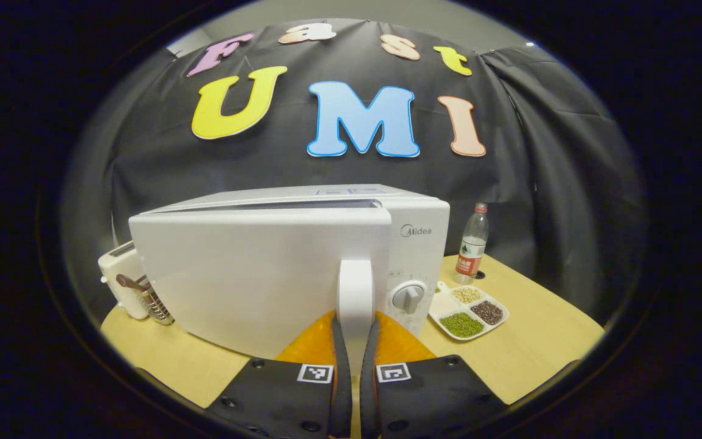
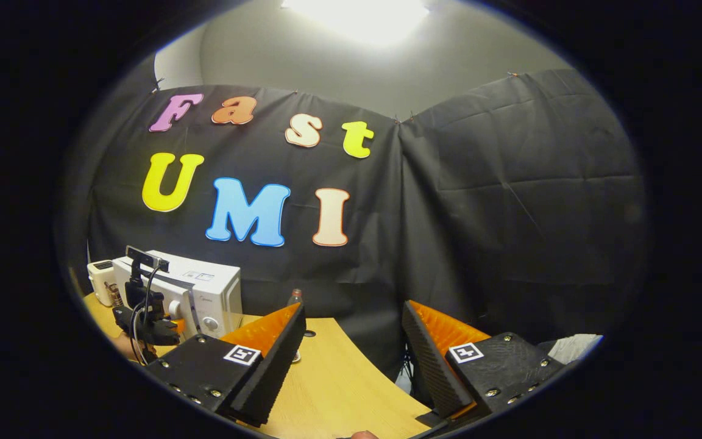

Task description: Open the microwave oven with the left hand, put the food in, and close the microwave oven.

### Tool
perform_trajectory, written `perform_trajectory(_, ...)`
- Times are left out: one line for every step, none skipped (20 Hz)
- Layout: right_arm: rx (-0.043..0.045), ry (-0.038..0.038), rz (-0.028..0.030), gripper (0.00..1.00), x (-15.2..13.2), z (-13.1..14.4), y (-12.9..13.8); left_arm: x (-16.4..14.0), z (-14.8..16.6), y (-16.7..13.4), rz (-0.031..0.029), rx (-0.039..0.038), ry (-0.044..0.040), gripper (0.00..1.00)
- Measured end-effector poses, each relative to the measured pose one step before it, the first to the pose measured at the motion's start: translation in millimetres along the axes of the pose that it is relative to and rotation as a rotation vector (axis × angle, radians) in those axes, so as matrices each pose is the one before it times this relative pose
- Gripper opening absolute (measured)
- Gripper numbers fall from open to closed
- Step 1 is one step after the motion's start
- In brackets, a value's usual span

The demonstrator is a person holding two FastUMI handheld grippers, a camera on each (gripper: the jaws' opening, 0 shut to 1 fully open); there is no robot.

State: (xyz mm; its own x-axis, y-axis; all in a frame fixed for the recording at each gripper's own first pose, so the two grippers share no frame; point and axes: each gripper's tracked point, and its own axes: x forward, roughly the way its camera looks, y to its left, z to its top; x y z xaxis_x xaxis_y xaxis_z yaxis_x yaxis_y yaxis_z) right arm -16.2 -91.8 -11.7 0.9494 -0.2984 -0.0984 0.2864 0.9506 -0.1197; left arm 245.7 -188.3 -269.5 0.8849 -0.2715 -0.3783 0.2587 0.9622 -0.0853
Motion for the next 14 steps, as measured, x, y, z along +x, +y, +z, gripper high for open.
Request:
perform_trajectory(0.00946,-0.00685,0.02272,0.96,0.89,1.37,3.46,-7.00,-1.72,1.70,0.00233,-0.00102,0.00241,0.12)
perform_trajectory(0.01139,-0.00601,0.02896,0.96,1.66,0.96,3.93,-7.26,-0.94,2.24,0.00662,-0.00072,0.00240,0.16)
perform_trajectory(0.00702,-0.00447,0.03106,0.96,1.58,-1.58,4.21,-8.07,-2.99,2.57,0.00813,-0.00119,-0.00119,0.12)
perform_trajectory(0.00380,-0.00328,0.03108,0.96,0.90,-0.45,3.59,-8.50,-1.03,2.96,0.00873,-0.00435,0.00045,0.12)
perform_trajectory(0.00713,-0.00223,0.03138,0.96,-0.41,-1.85,3.33,-9.27,-2.99,3.02,0.00800,-0.00389,-0.00051,0.12)
perform_trajectory(0.01357,-0.00187,0.03234,0.97,-0.85,-0.87,3.95,-9.46,-1.83,3.02,0.00778,-0.00254,0.00094,0.12)
perform_trajectory(0.01365,0.00067,0.03360,0.97,-1.20,-2.11,5.06,-8.28,-3.28,3.94,0.00906,0.00228,0.00154,0.12)
perform_trajectory(0.00925,0.00169,0.03039,0.96,-1.34,-2.61,3.94,-9.25,-2.07,3.84,0.01228,0.00448,0.00149,0.12)
perform_trajectory(0.00566,-0.00176,0.02939,0.96,-1.82,-3.05,3.17,-8.53,-3.09,5.46,0.01479,0.00437,0.00135,0.12)
perform_trajectory(0.00239,-0.00807,0.02650,0.96,-1.28,-0.29,3.57,-9.21,-2.23,6.50,0.01684,0.00004,0.00466,0.12)
perform_trajectory(0.00089,-0.00576,0.02930,0.96,-0.90,-1.83,5.47,-10.26,-2.60,6.54,0.01767,-0.00801,0.00180,0.12)
perform_trajectory(-0.00065,-0.00174,0.03259,0.96,0.18,-0.69,7.32,-8.45,-2.50,6.91,0.01694,-0.00510,0.00139,0.12)
perform_trajectory(-0.00201,-0.00373,0.03316,0.96,-0.87,-1.06,8.97,-11.21,-3.63,8.31,0.02085,-0.00242,0.00078,0.12)
perform_trajectory(-0.00322,-0.00353,0.02864,0.96,0.77,0.45,6.84,-7.64,-1.77,7.96,0.01615,-0.00182,-0.00070,0.12)
